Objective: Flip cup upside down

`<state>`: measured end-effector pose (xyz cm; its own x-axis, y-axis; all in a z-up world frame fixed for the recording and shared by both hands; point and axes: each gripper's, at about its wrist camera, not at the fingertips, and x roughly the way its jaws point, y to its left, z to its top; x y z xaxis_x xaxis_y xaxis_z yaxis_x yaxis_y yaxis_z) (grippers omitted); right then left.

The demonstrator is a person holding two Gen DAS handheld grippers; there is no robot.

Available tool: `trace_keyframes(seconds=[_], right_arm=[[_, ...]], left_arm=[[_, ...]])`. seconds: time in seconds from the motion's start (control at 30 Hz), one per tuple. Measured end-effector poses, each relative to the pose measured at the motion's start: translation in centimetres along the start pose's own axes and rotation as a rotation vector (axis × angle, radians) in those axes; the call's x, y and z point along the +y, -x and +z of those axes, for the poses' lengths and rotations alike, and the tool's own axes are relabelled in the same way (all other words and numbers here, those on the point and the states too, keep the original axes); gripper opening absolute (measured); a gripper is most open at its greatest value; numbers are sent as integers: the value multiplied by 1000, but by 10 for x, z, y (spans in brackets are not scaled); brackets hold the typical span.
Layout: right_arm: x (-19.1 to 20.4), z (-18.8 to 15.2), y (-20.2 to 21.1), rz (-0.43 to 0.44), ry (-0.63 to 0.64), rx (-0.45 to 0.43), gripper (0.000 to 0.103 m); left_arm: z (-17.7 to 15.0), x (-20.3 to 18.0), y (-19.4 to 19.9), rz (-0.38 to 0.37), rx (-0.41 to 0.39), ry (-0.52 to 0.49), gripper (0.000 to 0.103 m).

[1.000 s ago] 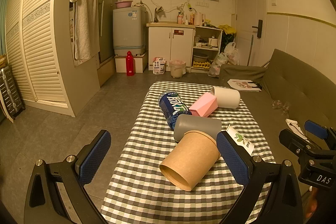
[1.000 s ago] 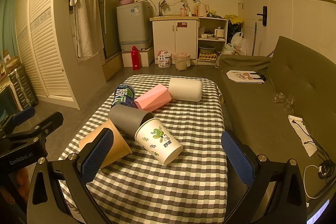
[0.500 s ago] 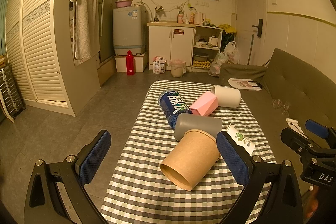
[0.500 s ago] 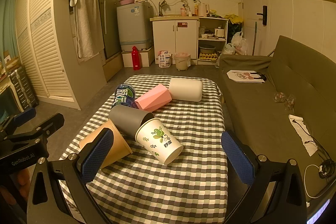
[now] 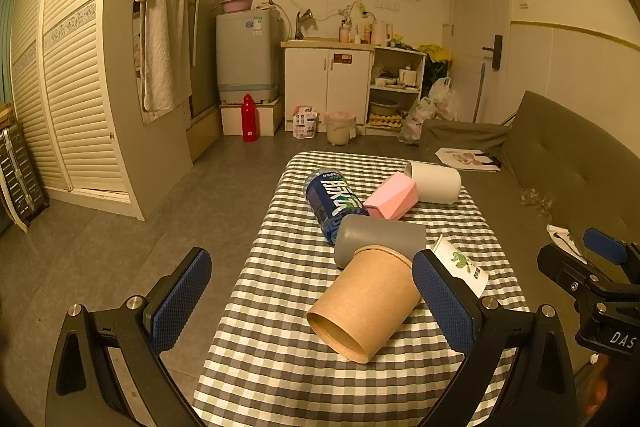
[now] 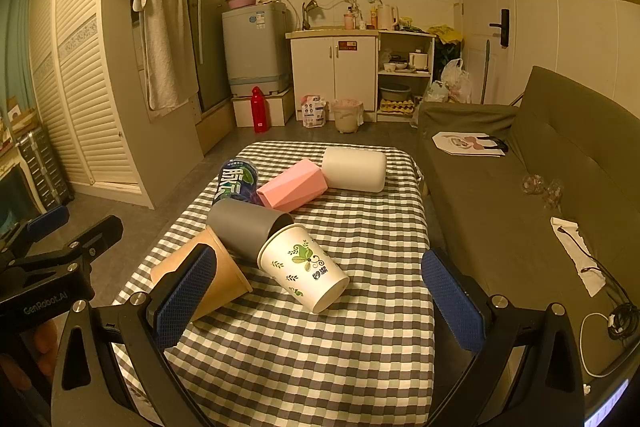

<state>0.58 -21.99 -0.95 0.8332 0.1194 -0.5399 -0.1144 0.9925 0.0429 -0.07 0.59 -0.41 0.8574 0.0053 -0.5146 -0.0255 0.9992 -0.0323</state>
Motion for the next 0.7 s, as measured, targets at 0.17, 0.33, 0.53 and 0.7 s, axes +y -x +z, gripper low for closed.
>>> trace_keyframes(seconds=[0.17, 0.33, 0.53, 0.7], right_arm=[[-1, -1, -3, 12, 7, 8, 103], [3, 3, -5, 45, 46, 26, 103], [10, 24, -14, 89, 121, 58, 103], [28, 57, -51, 181, 277, 152, 103]], left_arm=[[-5, 4, -8, 7, 10, 5, 103], [-4, 8, -15, 11, 26, 13, 103], [8, 22, -22, 42, 32, 26, 103], [16, 47, -34, 92, 68, 72, 103]])
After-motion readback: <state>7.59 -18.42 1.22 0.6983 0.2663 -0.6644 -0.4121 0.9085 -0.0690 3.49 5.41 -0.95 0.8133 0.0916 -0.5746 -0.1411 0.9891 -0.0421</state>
